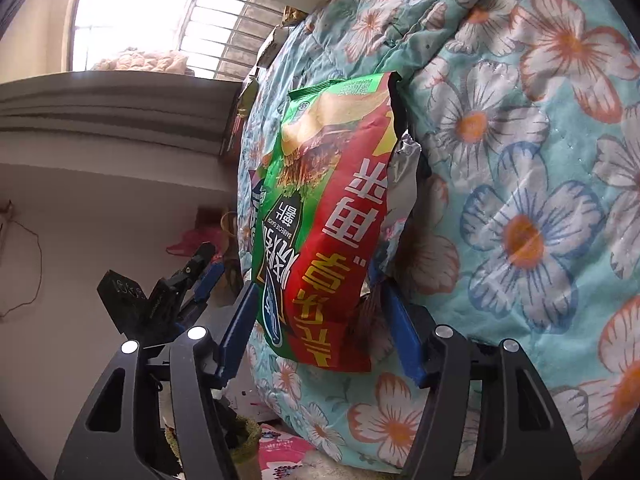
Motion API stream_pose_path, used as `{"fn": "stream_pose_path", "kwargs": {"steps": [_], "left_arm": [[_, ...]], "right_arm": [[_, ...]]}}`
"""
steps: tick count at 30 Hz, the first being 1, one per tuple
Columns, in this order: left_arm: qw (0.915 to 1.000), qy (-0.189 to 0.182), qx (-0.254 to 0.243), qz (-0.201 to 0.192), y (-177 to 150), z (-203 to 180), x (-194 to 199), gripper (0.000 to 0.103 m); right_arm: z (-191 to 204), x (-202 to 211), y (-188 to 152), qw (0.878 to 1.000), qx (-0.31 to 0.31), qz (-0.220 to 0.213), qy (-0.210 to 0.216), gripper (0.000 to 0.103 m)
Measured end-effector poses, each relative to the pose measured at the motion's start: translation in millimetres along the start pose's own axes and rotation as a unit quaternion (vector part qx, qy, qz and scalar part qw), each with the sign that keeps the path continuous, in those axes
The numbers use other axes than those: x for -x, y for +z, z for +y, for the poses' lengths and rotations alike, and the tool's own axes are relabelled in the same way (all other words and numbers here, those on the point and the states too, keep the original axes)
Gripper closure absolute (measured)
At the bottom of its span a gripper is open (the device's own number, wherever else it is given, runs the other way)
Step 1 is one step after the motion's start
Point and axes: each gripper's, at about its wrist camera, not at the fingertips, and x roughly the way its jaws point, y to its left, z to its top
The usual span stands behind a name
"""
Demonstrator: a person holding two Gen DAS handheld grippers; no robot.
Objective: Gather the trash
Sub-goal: 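Grasp the pink and green snack bags with the left tool while the right tool grasps the red-green chip bag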
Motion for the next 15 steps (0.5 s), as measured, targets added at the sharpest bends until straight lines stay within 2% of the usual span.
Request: {"fn": "stream_pose_path", "kwargs": {"steps": [3,4,8,11,12,15], "left_arm": [[0.9957,-0.051,0.062,0.046,2.1,21.0,-21.1,0.045],[0.9930,-0.066,0.079,0.059,0.7,24.9,-26.5,0.046],[0.9832,-0.119,0.116,0.076,-6.2,27.7,-35.1,0.046],[0.9687,-0.170,0.157,0.090,-9.7,30.9,-40.8,0.047],[0.9651,-0.177,0.169,0.093,-11.4,32.7,-42.8,0.050],[0.9675,-0.165,0.170,0.089,-14.0,31.5,-44.9,0.055]], "right_arm": [[3.2,-2.4,0.3,1.000,0.002,0.000,-0.008,0.049],[3.5,-2.1,0.5,1.000,0.001,-0.001,-0.008,0.055],[0.9,-0.8,0.9,1.000,-0.006,-0.002,-0.011,0.065],[-0.6,4.1,0.6,1.000,-0.009,-0.002,-0.010,0.067],[-0.8,6.3,0.2,1.000,-0.009,-0.003,-0.008,0.067],[-4.8,20.9,-0.3,1.000,-0.010,-0.011,-0.003,0.068]]}}
